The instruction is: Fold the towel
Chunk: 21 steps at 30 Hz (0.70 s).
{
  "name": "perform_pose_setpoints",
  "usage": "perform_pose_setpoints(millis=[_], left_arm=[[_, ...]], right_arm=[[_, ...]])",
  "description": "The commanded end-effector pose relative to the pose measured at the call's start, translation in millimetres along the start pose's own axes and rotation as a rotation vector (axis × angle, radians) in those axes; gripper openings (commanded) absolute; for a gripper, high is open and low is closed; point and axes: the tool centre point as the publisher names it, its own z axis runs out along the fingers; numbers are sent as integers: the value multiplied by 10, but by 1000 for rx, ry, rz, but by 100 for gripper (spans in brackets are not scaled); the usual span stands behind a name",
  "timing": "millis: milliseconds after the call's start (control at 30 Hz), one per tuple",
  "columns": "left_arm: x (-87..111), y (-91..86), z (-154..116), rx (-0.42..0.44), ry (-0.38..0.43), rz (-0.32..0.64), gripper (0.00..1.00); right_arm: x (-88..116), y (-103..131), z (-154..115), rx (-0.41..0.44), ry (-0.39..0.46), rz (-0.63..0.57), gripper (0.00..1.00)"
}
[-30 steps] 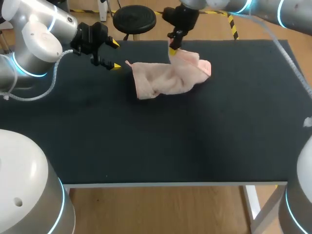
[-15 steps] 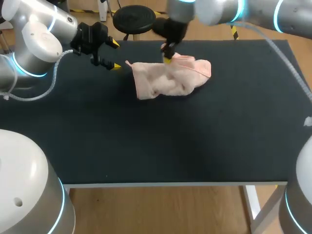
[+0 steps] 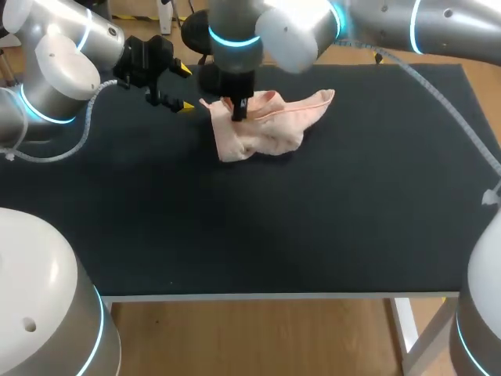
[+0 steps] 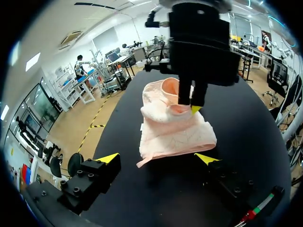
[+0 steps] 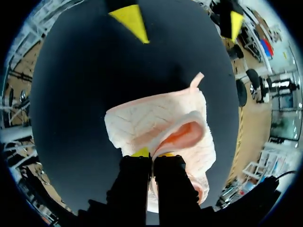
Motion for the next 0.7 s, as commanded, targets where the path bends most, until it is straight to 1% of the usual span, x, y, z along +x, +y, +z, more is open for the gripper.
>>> perform_pose_setpoints(millis=[33, 100, 200, 233, 267, 300, 467, 500, 533, 567, 600, 700], left_arm=[[5, 7, -1, 2, -1, 2, 100], [5, 7, -1, 2, -1, 2, 100], [5, 7, -1, 2, -1, 2, 100], [5, 7, -1, 2, -1, 2, 100], [5, 7, -1, 2, -1, 2, 100], [5, 7, -1, 2, -1, 2, 100], [5, 7, -1, 2, -1, 2, 100], [5, 7, -1, 2, -1, 2, 100], [5, 7, -1, 2, -1, 2, 100], [5, 7, -1, 2, -1, 2, 100], [5, 7, -1, 2, -1, 2, 100], [5, 7, -1, 2, -1, 2, 100]], right_arm=[[71, 84, 31, -11, -85, 2, 0], [61, 148, 101, -18, -74, 21, 0], [11, 189, 149, -37, -29, 59, 0], [-4, 181, 153, -33, -2, 62, 21], [-24, 169, 146, -59, 21, 82, 87], [-39, 156, 129, -64, 25, 89, 100], [-177, 124, -39, -147, 43, 170, 100], [-212, 115, -83, -152, 21, 169, 100], [-236, 93, -109, -140, -17, 142, 100], [-279, 55, -136, -150, 5, 176, 100], [-314, 30, -157, -147, 14, 181, 100], [-434, -37, -278, -202, 59, 236, 100]])
